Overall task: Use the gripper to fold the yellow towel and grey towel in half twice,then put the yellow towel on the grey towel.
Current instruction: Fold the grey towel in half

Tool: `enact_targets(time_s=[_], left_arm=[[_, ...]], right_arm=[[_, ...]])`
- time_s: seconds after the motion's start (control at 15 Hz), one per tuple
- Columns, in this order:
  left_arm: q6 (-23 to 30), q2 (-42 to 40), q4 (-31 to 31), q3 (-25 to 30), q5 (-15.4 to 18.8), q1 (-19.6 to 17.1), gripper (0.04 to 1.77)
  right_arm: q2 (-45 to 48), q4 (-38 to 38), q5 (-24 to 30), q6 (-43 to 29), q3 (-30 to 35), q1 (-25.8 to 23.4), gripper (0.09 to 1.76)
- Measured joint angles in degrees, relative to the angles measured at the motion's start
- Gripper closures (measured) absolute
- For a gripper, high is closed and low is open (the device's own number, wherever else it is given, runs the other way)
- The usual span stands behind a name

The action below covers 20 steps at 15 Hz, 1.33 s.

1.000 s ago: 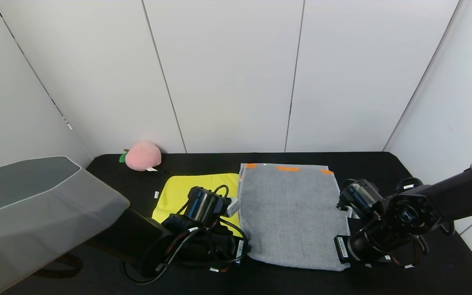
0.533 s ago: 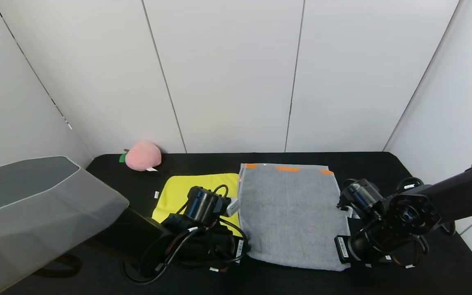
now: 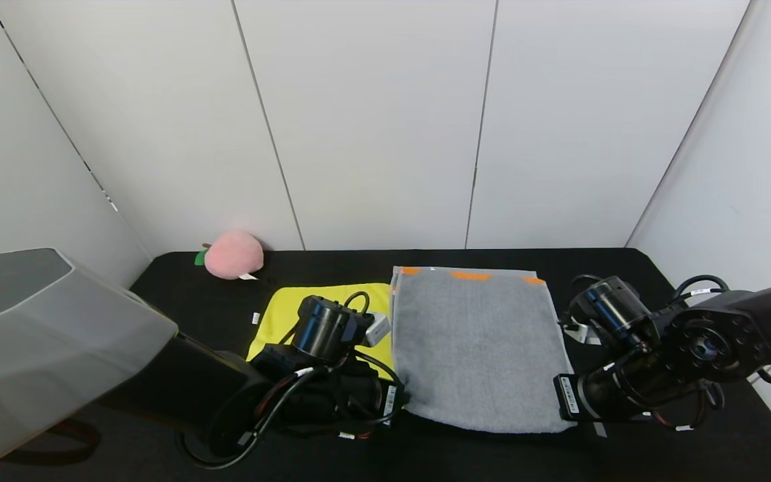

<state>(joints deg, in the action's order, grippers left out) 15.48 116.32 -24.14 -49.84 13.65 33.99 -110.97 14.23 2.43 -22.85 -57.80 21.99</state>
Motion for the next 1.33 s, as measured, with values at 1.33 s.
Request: enact_targets(time_s=[1.33], left_arm=[[-0.18, -12.02, 0.16, 5.44, -8.44, 3.27, 1.68]], right_arm=[[19.08, 5.83, 0.00, -0.46, 3.34, 3.39, 1.72]])
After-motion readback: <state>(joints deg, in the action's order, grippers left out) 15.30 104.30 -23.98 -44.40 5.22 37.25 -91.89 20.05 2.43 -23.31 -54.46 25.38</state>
